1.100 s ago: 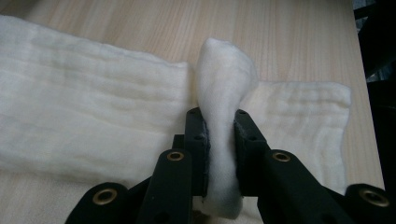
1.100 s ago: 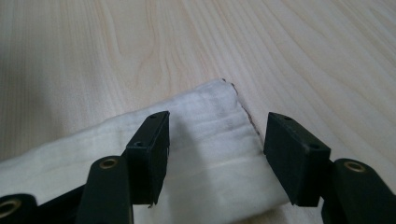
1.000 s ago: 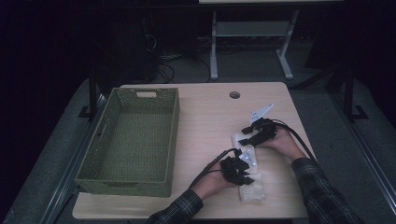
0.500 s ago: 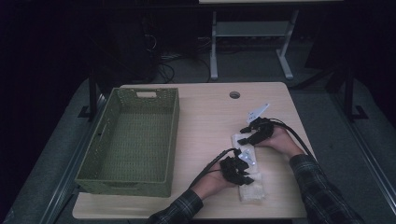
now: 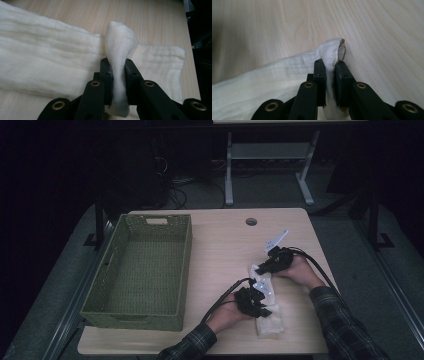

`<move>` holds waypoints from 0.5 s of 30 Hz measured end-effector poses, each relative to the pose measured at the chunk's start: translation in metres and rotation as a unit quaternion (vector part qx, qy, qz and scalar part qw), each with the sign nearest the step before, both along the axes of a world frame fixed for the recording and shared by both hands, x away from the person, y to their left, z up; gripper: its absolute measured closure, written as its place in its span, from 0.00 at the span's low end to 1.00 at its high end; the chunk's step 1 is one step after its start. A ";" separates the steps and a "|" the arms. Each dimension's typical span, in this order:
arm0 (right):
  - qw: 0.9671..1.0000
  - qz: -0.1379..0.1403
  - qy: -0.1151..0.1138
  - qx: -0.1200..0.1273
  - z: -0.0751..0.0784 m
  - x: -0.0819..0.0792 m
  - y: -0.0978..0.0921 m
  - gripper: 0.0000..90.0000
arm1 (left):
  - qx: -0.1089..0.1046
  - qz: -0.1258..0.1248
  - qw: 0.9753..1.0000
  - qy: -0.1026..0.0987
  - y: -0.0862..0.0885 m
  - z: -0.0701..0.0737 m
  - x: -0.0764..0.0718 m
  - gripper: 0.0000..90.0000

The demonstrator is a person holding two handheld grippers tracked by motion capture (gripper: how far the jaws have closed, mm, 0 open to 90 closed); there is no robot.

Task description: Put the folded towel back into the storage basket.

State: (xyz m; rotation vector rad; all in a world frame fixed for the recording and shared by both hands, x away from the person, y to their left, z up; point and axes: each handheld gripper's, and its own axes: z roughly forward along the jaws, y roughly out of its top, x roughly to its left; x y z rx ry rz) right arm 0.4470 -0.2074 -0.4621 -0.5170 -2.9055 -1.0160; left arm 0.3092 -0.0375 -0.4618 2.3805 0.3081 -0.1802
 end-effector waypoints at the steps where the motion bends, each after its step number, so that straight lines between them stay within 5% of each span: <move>1: 1.000 0.001 0.001 -0.006 0.001 0.000 0.000 0.90 | -0.001 -0.003 1.000 -0.002 0.001 0.002 -0.001 0.89; 15: 1.000 -0.001 -0.015 0.015 0.040 0.000 -0.002 0.90 | -0.025 0.009 1.000 -0.014 0.027 0.047 0.001 0.89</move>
